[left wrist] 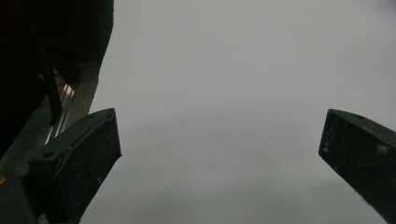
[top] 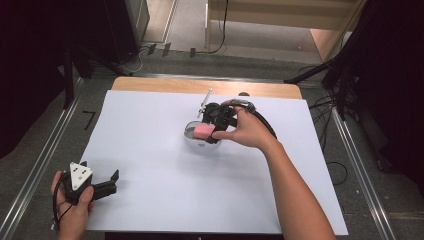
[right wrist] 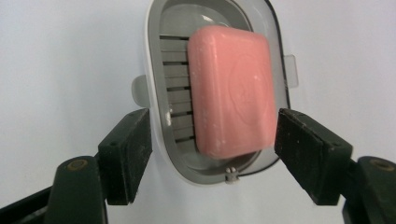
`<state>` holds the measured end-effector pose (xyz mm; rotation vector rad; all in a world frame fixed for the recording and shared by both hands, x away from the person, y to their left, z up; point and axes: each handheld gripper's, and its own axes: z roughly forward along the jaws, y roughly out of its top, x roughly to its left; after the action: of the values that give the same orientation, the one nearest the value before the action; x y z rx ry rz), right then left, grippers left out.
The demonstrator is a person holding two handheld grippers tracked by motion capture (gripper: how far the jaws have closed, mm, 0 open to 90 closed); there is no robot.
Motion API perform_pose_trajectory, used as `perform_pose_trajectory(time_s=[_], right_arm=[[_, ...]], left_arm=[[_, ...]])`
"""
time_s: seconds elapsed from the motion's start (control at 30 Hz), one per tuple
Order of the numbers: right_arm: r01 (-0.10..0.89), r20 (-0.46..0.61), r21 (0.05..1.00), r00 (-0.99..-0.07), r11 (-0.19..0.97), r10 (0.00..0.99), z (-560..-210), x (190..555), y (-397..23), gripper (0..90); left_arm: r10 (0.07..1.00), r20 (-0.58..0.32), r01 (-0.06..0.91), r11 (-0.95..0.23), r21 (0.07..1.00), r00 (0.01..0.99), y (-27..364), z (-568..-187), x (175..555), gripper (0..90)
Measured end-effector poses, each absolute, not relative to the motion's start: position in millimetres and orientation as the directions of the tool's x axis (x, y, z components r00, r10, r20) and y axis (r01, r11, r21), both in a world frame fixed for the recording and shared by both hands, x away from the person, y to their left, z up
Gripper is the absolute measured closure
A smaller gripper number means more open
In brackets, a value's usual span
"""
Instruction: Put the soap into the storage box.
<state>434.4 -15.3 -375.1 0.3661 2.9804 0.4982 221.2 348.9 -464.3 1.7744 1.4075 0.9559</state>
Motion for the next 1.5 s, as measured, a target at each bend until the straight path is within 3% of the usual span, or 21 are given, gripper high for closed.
perform_pose_trajectory(time_s=[0.27, 0.4, 0.43, 0.6, 0.93, 1.5], right_arm=[[0.266, -0.054, 0.336, -0.952, 0.903, 0.301, -374.0, 434.3, -29.1, 24.2], [0.306, -0.039, 0.332, -0.941, 0.892, 0.337, -374.8, 433.1, -37.1, 18.9], [0.329, -0.048, 0.331, -0.930, 0.884, 0.364, -375.3, 432.5, -42.5, 12.8], [0.377, -0.038, 0.328, -0.911, 0.866, 0.411, -377.0, 429.9, -53.0, 7.8], [0.410, -0.039, 0.350, -0.892, 0.842, 0.450, -379.8, 425.4, -77.3, 12.0], [0.537, 0.028, 0.387, -0.820, 0.750, 0.572, -387.7, 415.0, -121.9, 2.1]], left_arm=[[0.979, 0.139, 0.488, -0.196, 0.850, 0.151, 348.8, -464.3, 221.2, 0.0], [0.979, 0.140, 0.489, -0.197, 0.850, 0.151, 348.6, -464.4, 221.3, 0.0], [0.979, 0.140, 0.489, -0.197, 0.850, 0.151, 348.6, -464.4, 221.3, 0.0], [0.978, 0.141, 0.491, -0.198, 0.848, 0.150, 348.4, -464.3, 221.3, 0.0], [0.978, 0.145, 0.493, -0.200, 0.846, 0.149, 348.2, -464.2, 221.3, 0.0], [0.977, 0.151, 0.492, -0.205, 0.846, 0.147, 347.6, -464.5, 221.5, 0.0]])
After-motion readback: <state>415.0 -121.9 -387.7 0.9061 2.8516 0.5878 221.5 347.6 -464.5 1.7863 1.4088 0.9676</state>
